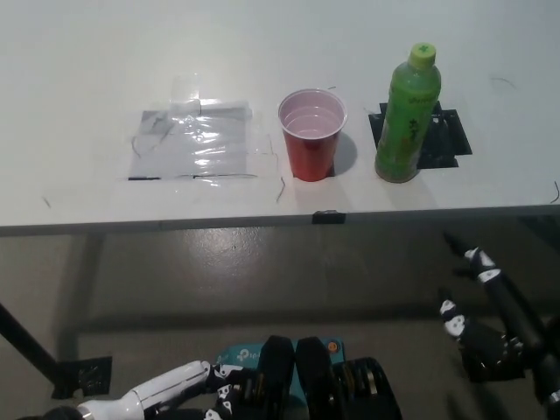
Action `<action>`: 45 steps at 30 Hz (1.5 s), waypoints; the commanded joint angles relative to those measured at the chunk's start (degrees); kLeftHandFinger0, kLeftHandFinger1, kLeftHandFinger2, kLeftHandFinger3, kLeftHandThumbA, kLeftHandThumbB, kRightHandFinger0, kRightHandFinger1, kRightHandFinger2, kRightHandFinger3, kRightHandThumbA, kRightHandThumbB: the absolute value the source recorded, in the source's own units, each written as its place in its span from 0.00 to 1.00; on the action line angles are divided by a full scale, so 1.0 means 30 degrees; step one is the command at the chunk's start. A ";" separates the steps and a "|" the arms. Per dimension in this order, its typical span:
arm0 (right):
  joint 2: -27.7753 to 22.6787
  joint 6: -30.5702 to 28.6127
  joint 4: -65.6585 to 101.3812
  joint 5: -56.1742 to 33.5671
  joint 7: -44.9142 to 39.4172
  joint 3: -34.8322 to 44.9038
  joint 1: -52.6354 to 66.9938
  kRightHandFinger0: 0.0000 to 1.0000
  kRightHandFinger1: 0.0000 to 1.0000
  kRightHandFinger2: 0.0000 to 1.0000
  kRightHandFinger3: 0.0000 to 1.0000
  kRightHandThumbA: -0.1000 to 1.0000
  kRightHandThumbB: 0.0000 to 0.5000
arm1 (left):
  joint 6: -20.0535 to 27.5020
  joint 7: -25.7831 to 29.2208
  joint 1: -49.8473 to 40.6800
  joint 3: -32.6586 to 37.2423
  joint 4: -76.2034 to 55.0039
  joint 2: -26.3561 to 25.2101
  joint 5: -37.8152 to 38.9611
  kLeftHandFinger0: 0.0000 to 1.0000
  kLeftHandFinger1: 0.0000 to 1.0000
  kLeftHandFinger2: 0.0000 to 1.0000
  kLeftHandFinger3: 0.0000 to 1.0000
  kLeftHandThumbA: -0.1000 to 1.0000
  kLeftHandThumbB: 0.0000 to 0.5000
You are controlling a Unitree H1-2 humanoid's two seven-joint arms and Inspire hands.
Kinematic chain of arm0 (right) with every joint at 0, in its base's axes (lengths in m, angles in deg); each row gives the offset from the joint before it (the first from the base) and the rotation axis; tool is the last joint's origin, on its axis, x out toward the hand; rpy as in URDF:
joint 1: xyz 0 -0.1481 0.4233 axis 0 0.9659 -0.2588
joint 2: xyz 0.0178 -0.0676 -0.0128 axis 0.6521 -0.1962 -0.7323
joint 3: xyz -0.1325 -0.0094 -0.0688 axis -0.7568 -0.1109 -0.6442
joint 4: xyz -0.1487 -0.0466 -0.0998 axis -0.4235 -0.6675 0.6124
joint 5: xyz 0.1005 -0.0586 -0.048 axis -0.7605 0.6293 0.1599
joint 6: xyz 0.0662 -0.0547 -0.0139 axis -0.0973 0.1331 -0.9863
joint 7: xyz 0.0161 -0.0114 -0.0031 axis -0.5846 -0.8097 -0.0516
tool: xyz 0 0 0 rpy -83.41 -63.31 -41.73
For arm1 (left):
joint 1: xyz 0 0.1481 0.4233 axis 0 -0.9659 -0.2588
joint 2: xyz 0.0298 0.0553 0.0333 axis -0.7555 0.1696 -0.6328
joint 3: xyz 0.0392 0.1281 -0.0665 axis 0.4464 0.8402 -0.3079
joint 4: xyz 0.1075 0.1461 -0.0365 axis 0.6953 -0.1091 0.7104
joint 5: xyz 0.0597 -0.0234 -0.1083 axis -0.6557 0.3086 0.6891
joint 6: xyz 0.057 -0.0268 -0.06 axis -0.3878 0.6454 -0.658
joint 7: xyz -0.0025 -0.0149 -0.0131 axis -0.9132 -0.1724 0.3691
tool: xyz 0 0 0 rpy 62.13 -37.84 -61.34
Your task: The robot uses its right hand to pick up a bottle kept in the middle of the desk and tilt it into a cup kept next to it to pour water out
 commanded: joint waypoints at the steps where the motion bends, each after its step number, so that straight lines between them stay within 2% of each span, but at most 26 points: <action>1: -0.0118 0.1593 0.1541 -0.0607 -0.0247 0.0988 -0.0412 1.00 1.00 1.00 1.00 0.41 0.39 | -0.0105 -0.0733 0.0197 0.0059 -0.0352 -0.0249 0.0011 1.00 1.00 1.00 1.00 0.48 1.00; 2: -0.0310 0.2118 0.1664 -0.0605 -0.0491 0.1052 -0.0657 1.00 1.00 1.00 1.00 0.49 0.43 | -0.0240 -0.0716 0.0177 0.0038 -0.0401 -0.0244 -0.0024 1.00 1.00 1.00 1.00 0.49 1.00; 3: -0.0529 0.2624 0.1771 -0.0210 -0.0668 0.1078 -0.0983 1.00 1.00 1.00 1.00 0.58 0.52 | -0.0231 -0.0769 0.0176 0.0027 -0.0393 -0.0251 -0.0070 1.00 1.00 1.00 1.00 0.50 1.00; 5: -0.0984 0.3163 0.1702 0.0813 -0.0666 0.1116 -0.1806 1.00 1.00 1.00 1.00 0.79 0.78 | -0.0162 -0.0790 0.0139 -0.0028 -0.0400 -0.0220 -0.0095 1.00 1.00 1.00 1.00 0.50 1.00; 6: -0.1058 0.3424 0.1706 0.0999 -0.0652 0.1126 -0.2014 1.00 1.00 1.00 1.00 0.82 0.79 | -0.0147 -0.0816 0.0136 -0.0046 -0.0408 -0.0210 -0.0067 1.00 1.00 1.00 1.00 0.50 1.00; 7: -0.1079 0.4371 0.1695 0.1270 -0.0805 0.1205 -0.2700 1.00 1.00 1.00 1.00 0.90 0.98 | -0.0241 -0.0827 0.0125 -0.0078 -0.0430 -0.0199 -0.0026 1.00 1.00 1.00 1.00 0.49 1.00; 8: -0.0965 0.4572 0.1643 0.1485 -0.0906 0.1333 -0.2982 1.00 1.00 1.00 1.00 0.91 1.00 | -0.0277 -0.0850 0.0136 -0.0067 -0.0444 -0.0211 -0.0044 1.00 1.00 1.00 1.00 0.49 1.00; 10: -0.0627 0.4572 0.0800 0.2275 -0.1260 0.1727 -0.4149 1.00 1.00 1.00 1.00 0.99 1.00 | -0.0483 -0.0880 0.0157 -0.0085 -0.0519 -0.0201 0.0023 1.00 1.00 1.00 1.00 0.49 1.00; 12: -0.0426 0.4572 0.0043 0.2530 -0.1512 0.2023 -0.4854 1.00 1.00 1.00 1.00 1.00 1.00 | -0.0491 -0.0940 0.0207 -0.0087 -0.0506 -0.0161 -0.0032 1.00 1.00 1.00 1.00 0.50 1.00; 16: -0.0138 0.4572 -0.2079 0.2449 -0.2157 0.2454 -0.6407 1.00 1.00 1.00 1.00 1.00 1.00 | -0.0349 -0.1019 0.0290 -0.0073 -0.0354 -0.0102 -0.0084 1.00 1.00 1.00 1.00 0.51 1.00; 22: -0.0376 0.4572 -0.5234 0.4217 -0.2283 0.1061 -0.8853 1.00 1.00 1.00 1.00 1.00 1.00 | -0.0279 -0.1025 0.0319 -0.0076 -0.0342 -0.0017 -0.0164 1.00 1.00 1.00 1.00 0.48 1.00; 27: -0.0193 0.4572 -0.7252 0.4006 -0.1804 0.0567 -0.9928 1.00 1.00 1.00 1.00 1.00 1.00 | -0.0426 -0.1167 0.0260 -0.0133 -0.0253 0.0024 -0.0101 1.00 1.00 1.00 1.00 0.48 1.00; 32: 0.0450 0.4572 -1.0182 0.3869 -0.1286 0.0086 -1.1215 1.00 1.00 1.00 1.00 0.92 1.00 | -0.0484 -0.1260 0.0289 -0.0141 -0.0220 0.0045 -0.0132 1.00 1.00 1.00 1.00 0.48 1.00; 45: 0.1279 0.4078 -1.4390 0.4086 -0.0054 -0.0801 -1.3545 1.00 1.00 1.00 1.00 0.91 1.00 | -0.0178 -0.1352 -0.0044 -0.0004 -0.0324 0.0064 -0.0306 1.00 1.00 1.00 1.00 0.48 1.00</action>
